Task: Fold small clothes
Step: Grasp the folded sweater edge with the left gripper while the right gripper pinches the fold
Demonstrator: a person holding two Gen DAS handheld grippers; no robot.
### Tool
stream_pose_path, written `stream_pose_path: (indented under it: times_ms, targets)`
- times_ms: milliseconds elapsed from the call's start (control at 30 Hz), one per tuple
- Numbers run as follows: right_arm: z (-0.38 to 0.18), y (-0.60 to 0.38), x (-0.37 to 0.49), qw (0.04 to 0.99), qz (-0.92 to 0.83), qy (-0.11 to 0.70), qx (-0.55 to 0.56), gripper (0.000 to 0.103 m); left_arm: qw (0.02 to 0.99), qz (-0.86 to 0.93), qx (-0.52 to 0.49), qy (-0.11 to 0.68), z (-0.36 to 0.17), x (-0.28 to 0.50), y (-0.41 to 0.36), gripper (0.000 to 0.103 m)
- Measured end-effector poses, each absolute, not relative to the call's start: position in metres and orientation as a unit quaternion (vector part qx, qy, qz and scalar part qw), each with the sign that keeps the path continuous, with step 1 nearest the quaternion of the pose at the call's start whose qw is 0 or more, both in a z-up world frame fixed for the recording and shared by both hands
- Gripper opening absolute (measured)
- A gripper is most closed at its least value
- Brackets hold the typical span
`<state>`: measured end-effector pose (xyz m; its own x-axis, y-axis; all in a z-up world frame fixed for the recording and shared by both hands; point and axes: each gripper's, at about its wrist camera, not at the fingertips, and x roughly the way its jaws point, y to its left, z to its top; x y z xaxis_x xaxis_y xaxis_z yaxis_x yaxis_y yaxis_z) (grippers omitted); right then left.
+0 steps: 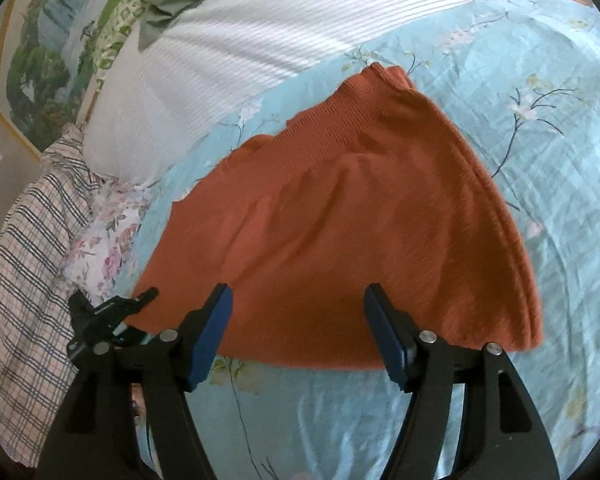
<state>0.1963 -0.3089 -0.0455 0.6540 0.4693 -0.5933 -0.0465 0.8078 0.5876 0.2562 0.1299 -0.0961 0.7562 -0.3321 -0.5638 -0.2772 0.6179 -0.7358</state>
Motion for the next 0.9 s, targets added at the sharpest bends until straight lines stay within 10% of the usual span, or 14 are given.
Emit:
stream_pose_path:
  times_ms: [367, 900]
  targets:
    - [-0.026, -0.342, 0.228, 0.851, 0.188, 0.384, 0.303, 0.069, 0.924, -0.137, -0.176, 0.310, 0.003, 0.257, -0.013, 0.007]
    - [-0.052, -0.283, 0.348, 0.783, 0.277, 0.479, 0.283, 0.071, 0.924, -0.176, 0.047, 0.335, -0.045, 0.258, -0.136, 0.007]
